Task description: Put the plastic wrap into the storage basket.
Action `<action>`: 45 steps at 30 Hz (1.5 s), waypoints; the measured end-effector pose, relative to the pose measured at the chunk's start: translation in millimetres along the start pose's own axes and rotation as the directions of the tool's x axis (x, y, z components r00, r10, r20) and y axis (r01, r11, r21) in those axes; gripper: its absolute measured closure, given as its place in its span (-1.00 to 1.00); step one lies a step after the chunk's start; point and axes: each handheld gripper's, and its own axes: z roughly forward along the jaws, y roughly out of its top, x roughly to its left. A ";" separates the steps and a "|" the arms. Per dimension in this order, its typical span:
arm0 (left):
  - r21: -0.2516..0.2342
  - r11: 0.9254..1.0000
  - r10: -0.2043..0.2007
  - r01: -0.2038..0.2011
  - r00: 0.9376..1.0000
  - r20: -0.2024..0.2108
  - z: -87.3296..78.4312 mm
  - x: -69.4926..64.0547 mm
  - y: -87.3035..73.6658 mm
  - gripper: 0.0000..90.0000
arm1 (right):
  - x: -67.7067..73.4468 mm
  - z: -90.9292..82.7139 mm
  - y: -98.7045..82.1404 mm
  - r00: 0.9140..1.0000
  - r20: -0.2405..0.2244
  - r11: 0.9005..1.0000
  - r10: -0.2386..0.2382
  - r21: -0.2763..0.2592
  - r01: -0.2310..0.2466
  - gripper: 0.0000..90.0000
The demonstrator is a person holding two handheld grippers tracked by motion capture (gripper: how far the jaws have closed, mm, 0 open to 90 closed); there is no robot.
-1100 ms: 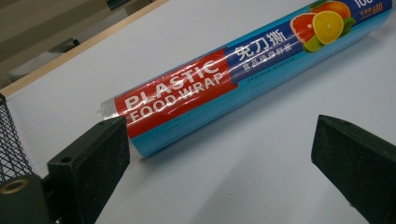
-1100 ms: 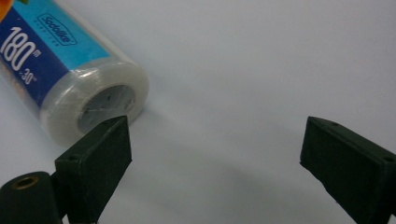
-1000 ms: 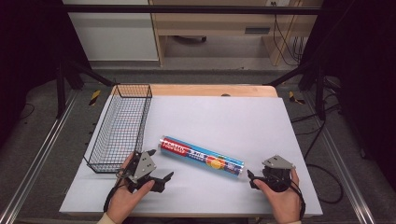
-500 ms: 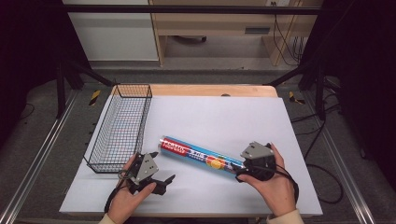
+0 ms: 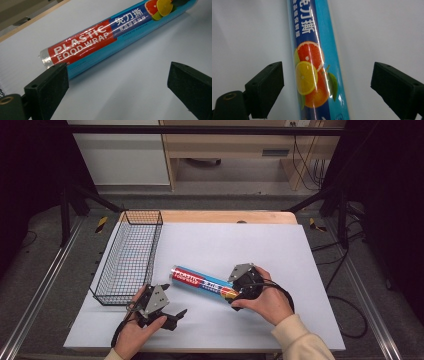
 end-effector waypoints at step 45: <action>0.059 0.980 0.185 -0.189 0.980 0.072 -1.7 18.5 56.2 -0.91 | -37.5 -41.6 -14.2 0.991 0.039 0.990 -0.129 0.060 0.127 -0.30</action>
